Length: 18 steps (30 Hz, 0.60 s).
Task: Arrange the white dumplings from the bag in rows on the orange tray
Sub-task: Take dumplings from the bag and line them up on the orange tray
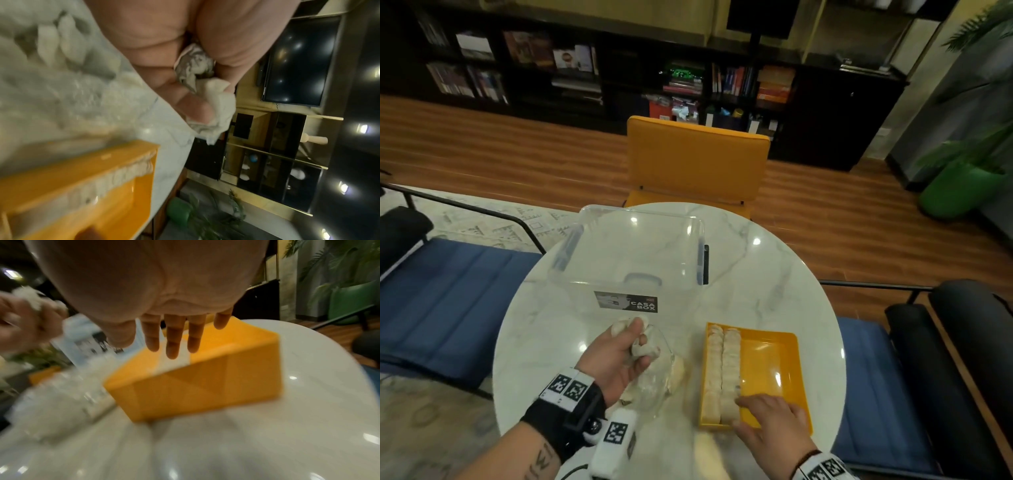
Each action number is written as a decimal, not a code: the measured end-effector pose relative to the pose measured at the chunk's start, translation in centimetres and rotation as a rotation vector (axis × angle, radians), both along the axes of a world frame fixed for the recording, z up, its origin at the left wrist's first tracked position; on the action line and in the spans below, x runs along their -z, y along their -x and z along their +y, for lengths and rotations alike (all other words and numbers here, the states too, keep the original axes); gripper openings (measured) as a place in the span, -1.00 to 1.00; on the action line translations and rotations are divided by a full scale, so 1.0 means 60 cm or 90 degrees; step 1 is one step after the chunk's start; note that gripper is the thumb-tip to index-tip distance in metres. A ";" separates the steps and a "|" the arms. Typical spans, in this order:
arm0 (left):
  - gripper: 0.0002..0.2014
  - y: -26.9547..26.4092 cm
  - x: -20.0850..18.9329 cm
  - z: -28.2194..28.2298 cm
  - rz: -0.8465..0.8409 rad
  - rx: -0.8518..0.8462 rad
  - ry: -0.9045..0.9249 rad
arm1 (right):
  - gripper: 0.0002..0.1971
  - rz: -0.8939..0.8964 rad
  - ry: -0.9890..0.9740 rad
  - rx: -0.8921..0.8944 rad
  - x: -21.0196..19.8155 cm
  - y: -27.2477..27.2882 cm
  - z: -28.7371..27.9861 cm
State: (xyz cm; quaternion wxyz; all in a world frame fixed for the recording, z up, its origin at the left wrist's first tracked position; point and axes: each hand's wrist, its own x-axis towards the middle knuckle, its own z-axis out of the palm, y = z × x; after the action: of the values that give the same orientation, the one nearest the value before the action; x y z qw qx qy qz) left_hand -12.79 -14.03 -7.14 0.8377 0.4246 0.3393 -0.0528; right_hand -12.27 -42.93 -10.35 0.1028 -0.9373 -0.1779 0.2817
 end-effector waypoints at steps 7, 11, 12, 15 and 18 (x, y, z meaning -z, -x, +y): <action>-0.78 -0.026 -0.050 -0.101 -0.036 0.057 0.145 | -0.74 -0.116 -0.484 0.102 -0.124 -0.040 0.102; -0.68 -0.037 -0.066 -0.117 -0.044 0.064 0.193 | -0.78 -0.179 -0.505 0.173 -0.154 -0.064 0.112; -0.63 -0.039 -0.063 -0.116 -0.041 0.065 0.188 | -0.78 -0.171 -0.503 0.184 -0.159 -0.072 0.107; -0.65 -0.036 -0.053 -0.108 -0.045 0.078 0.115 | -0.91 -0.138 -0.467 0.179 -0.186 -0.098 0.085; -0.73 -0.029 -0.046 -0.105 -0.061 0.138 -0.025 | -0.89 -0.141 -0.376 0.085 -0.219 -0.121 0.064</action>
State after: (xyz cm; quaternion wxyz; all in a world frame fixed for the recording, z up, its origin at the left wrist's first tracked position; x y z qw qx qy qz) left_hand -11.05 -20.31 -4.40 0.8338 0.4773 0.2520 -0.1160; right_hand -5.03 -39.10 2.81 0.3684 -0.9015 -0.2003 0.1068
